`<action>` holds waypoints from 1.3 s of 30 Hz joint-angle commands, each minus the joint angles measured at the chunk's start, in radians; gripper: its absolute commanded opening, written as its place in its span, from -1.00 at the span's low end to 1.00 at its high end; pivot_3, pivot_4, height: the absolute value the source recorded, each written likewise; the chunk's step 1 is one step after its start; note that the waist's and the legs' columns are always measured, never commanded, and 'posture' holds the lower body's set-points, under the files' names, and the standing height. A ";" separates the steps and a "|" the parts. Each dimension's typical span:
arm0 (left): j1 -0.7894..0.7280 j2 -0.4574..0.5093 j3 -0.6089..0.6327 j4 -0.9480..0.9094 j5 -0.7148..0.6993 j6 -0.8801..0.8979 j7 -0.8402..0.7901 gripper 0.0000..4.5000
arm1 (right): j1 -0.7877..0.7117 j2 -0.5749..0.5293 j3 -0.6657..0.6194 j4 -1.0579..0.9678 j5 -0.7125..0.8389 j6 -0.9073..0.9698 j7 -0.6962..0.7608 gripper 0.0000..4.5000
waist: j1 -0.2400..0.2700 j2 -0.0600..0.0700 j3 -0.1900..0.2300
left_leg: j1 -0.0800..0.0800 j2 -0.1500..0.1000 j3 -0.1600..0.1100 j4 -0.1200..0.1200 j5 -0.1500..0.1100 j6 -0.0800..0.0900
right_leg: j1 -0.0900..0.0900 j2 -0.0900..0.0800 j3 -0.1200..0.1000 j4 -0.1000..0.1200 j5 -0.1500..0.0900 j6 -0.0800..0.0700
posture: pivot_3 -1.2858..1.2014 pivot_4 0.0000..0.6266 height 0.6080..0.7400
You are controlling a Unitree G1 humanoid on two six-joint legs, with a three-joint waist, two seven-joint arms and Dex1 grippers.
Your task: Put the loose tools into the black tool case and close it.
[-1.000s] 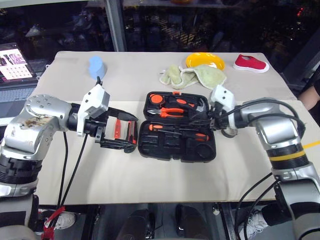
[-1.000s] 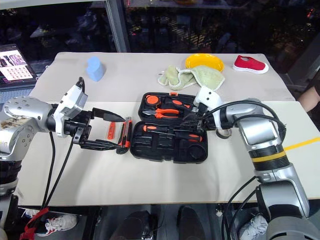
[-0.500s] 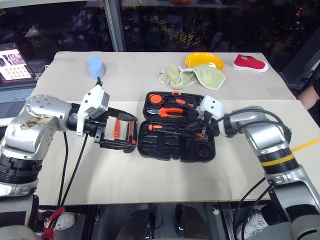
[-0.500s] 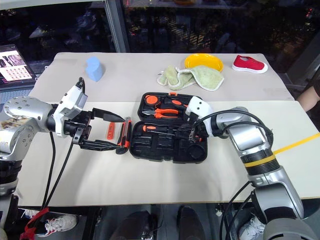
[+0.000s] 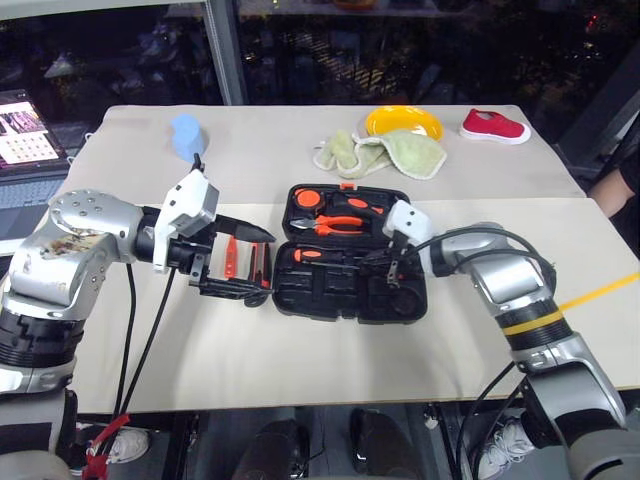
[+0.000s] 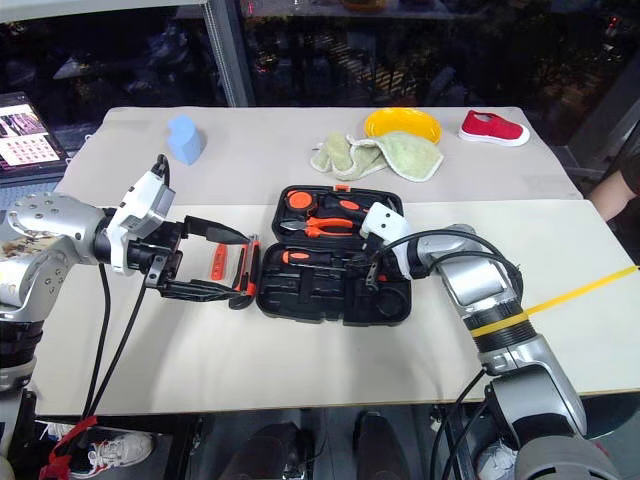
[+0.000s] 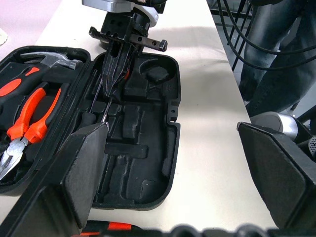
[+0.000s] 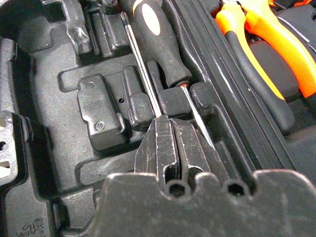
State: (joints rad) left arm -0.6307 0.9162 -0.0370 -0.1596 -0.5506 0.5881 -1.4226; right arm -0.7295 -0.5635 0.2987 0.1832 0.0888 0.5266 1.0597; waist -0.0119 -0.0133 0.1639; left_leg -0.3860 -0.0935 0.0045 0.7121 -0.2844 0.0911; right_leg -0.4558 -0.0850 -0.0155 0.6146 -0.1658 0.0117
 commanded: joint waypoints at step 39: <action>0.544 0.172 0.488 0.041 0.060 0.040 0.191 1.00 | 0.737 -0.223 -0.883 -0.942 0.757 0.410 -0.134 0.98 | 0.012 -0.002 -0.001 | 0.003 0.003 0.001 -0.003 -0.006 -0.003 | 0.002 -0.001 0.003 -0.003 -0.001 -0.001 | 0.03 -0.52 1.00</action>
State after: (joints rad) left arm -0.1210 1.0567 0.3541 -0.0874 -0.4946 0.6326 -1.2369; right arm 0.0206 -0.7695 -0.5846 -0.7587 0.8331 0.9909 0.9195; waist 0.0000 -0.0150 0.1632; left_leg -0.3831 -0.0904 0.0060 0.7089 -0.2900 0.0880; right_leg -0.4540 -0.0861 -0.0135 0.6113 -0.1664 0.0110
